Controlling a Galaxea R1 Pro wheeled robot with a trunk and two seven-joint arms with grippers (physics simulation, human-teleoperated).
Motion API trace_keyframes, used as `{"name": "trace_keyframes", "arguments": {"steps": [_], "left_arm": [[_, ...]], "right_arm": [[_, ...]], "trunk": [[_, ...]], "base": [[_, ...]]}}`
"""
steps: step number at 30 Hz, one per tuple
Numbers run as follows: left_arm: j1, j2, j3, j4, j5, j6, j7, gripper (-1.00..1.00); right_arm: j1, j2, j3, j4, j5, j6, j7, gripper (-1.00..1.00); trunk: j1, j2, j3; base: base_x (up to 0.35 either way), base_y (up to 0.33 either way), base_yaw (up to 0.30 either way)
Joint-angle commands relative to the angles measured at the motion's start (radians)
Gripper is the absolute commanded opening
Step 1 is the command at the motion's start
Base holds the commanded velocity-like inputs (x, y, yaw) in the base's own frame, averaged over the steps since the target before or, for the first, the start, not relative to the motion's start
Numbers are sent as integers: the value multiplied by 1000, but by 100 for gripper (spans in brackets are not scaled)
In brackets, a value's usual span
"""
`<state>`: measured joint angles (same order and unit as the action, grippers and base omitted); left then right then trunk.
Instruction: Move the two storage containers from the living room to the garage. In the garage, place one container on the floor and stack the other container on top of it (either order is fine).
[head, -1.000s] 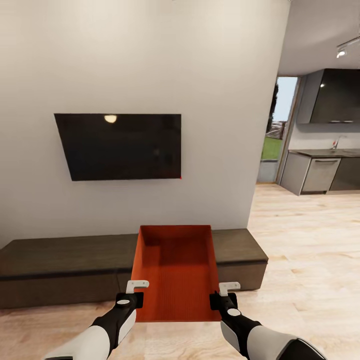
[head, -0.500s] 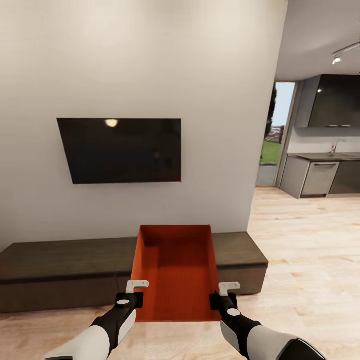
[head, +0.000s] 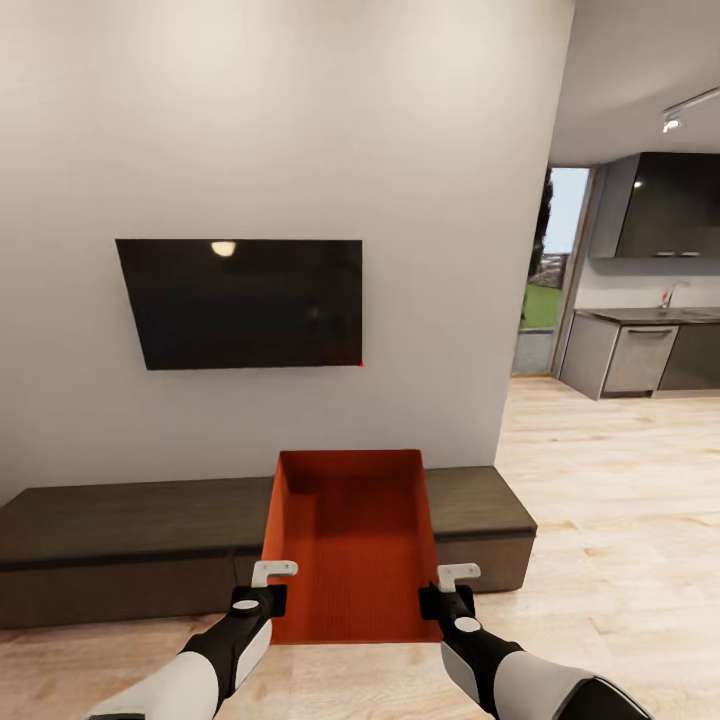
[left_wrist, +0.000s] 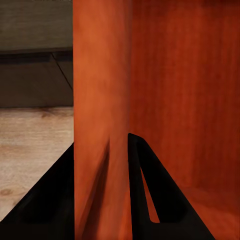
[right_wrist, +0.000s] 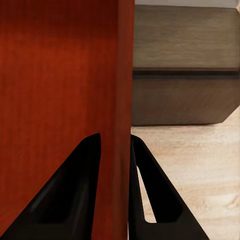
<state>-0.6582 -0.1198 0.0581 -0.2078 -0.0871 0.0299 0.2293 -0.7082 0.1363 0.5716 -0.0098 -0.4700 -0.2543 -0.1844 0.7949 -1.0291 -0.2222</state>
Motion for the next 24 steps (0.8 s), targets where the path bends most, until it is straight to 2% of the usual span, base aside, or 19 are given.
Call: {"name": "trace_keyframes", "arguments": {"steps": [1, 7, 10, 17, 24], "left_arm": [[-1, -2, 12, -5, -15, 2, 2, -100], [0, -3, -12, -6, 9, 5, 2, -100], [0, -3, -12, -7, 10, 5, 2, -100], [0, -4, -6, -7, 5, 5, 2, -100], [0, -4, 3, -7, -4, 5, 2, -100]], "right_arm": [[0, 6, 3, 4, -14, -2, -3, -100], [0, 1, -3, 4, -10, -2, -4, -100], [0, -1, -15, 4, 17, -2, -4, -100], [0, -1, -107, 4, 112, -2, -5, -100], [0, -2, -225, 4, 231, -2, -3, -100]], "trunk": [[0, -1, -1], [0, -1, -1], [0, -1, -1], [0, -1, -1], [0, -1, 2]], "base": [[0, 0, 0], [0, 0, 0], [0, 0, 0], [0, 0, 0], [0, 0, -46]]}}
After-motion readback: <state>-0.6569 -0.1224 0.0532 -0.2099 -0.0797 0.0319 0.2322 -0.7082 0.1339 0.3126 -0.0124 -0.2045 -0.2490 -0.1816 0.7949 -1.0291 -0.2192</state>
